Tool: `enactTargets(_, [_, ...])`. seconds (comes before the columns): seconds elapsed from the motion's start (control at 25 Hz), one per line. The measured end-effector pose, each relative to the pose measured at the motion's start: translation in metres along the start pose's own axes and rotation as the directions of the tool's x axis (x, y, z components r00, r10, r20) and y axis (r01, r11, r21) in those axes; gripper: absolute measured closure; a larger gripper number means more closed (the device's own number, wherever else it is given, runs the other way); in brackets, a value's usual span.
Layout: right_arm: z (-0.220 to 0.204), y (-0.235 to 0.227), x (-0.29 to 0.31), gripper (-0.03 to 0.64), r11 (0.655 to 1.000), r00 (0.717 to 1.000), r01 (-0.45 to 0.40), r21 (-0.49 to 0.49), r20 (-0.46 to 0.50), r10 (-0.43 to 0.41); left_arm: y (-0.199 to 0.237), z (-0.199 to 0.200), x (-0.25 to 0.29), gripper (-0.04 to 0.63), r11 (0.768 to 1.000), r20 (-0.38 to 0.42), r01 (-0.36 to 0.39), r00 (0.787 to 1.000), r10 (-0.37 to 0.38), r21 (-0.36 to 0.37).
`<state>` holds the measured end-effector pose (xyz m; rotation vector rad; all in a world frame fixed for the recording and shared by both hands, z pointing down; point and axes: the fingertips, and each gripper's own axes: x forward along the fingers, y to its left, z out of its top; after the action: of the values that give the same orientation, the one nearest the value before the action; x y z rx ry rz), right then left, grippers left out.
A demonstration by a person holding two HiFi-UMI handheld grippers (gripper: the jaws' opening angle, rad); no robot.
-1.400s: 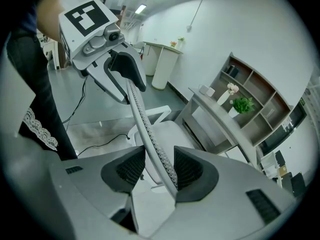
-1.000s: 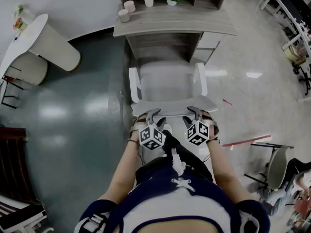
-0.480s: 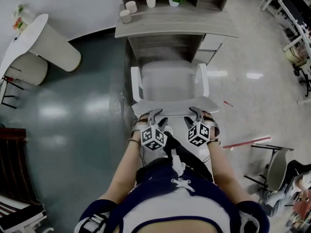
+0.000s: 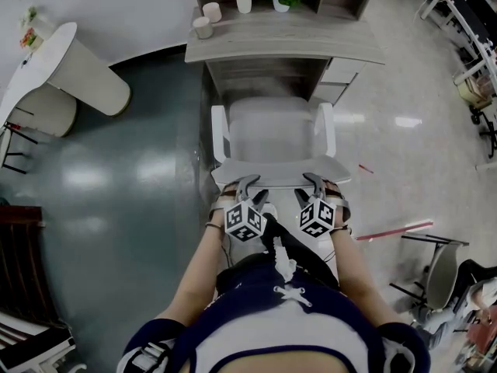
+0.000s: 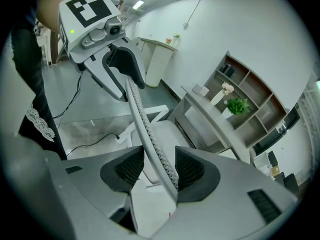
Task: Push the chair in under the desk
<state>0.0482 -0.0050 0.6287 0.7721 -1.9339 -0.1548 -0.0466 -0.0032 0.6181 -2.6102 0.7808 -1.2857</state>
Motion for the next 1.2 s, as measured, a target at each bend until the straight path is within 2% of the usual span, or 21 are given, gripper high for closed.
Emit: enactTargets(1.2, [0.006,-0.02,0.015,0.445,1.0,1.0,0.011,-0.013,0.013,-0.01,0.024,0.003,0.012,0.405,1.0,-0.004,0.015,1.0,-0.015,0.005])
